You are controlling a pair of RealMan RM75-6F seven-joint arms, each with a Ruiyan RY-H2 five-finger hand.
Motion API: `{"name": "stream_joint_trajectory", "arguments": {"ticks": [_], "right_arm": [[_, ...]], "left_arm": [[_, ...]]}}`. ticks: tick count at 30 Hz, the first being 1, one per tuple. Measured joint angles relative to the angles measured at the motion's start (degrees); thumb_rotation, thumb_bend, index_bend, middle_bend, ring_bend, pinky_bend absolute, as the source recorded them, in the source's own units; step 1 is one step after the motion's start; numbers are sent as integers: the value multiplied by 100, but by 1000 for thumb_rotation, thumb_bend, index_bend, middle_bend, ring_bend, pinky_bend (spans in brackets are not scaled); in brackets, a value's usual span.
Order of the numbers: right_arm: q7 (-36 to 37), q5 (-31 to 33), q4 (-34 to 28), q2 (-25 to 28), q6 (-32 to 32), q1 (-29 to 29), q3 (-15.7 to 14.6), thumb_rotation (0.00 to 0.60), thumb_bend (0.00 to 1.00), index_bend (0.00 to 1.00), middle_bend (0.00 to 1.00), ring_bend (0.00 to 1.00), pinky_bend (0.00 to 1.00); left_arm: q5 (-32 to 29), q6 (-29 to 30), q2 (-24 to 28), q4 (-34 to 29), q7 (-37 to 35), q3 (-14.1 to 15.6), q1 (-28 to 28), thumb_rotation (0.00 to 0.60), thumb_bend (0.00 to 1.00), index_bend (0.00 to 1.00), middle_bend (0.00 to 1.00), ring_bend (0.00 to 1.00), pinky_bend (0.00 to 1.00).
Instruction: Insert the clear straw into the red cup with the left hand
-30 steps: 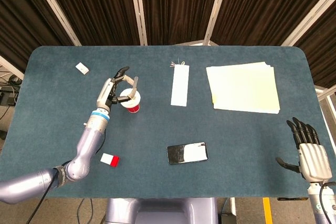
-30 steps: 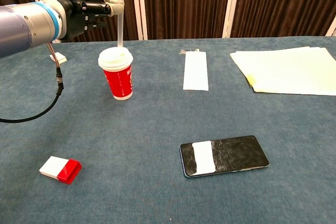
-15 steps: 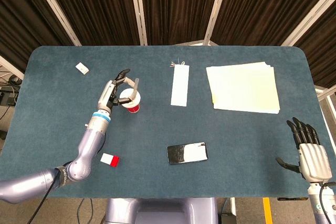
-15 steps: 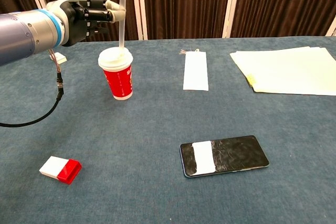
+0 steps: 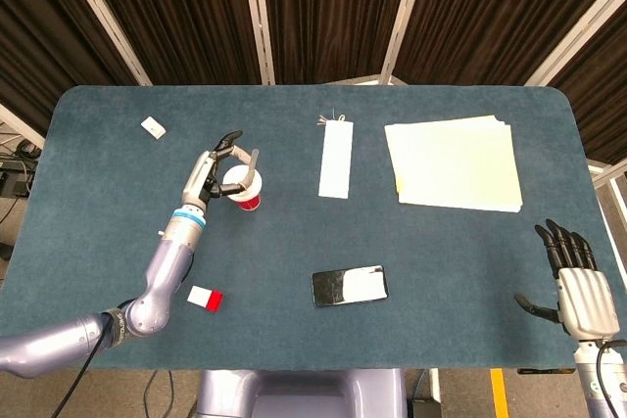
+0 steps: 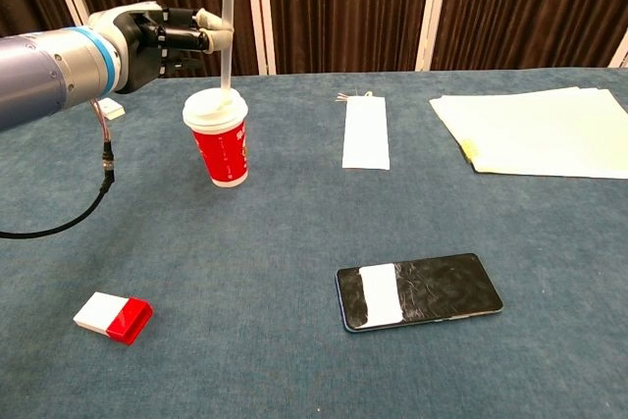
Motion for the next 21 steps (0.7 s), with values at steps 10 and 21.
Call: {"name": "stream_joint_trajectory", "arguments": {"ticks": [10,21], "right_arm": [[-15,9,-6,1,-10,0,-3,600,126,0,0,0,0],[-35,24,-13,0,-27,1,-5,600,125,0,0,0,0]], "left_arm": [[36,-100,-9,225,59,169,6,600,389,440,9,0,0],[184,-33,76,160,103,197,42,600,359,348,0,0,0]]}}
